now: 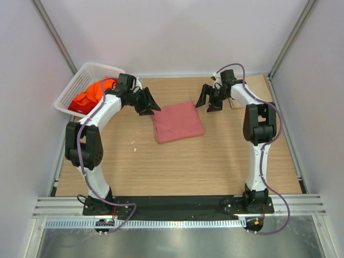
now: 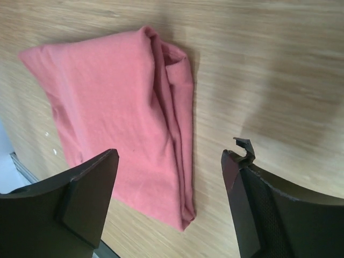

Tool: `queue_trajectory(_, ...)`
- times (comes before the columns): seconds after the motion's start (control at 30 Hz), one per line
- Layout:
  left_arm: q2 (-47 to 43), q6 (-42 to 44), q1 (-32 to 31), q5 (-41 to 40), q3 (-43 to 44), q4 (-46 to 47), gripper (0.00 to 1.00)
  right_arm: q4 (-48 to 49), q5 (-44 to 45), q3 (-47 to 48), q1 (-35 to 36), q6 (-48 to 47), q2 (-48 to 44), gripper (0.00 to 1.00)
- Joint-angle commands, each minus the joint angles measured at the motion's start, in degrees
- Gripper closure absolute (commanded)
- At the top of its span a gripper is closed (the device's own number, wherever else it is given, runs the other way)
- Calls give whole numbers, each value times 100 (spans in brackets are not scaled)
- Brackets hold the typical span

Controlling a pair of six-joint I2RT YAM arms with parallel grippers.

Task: Fold and stack the t-shirts
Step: Neatly place the folded tshirt to the corner

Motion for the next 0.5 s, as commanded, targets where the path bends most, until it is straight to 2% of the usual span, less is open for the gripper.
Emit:
queue_trajectory(0.0,-638,84,-24,-41,-413,-170,53,-265,-36,607,40,-535,351,14)
queue_trajectory(0.27,-1255,32,-24,37,-1423,-30,52,-379,225,1128,382,-764,817,11)
queue_trajectory(0.47,-1510,-30,-24,38,-1653,58,51,-450,700,1058,629,-834,949,13)
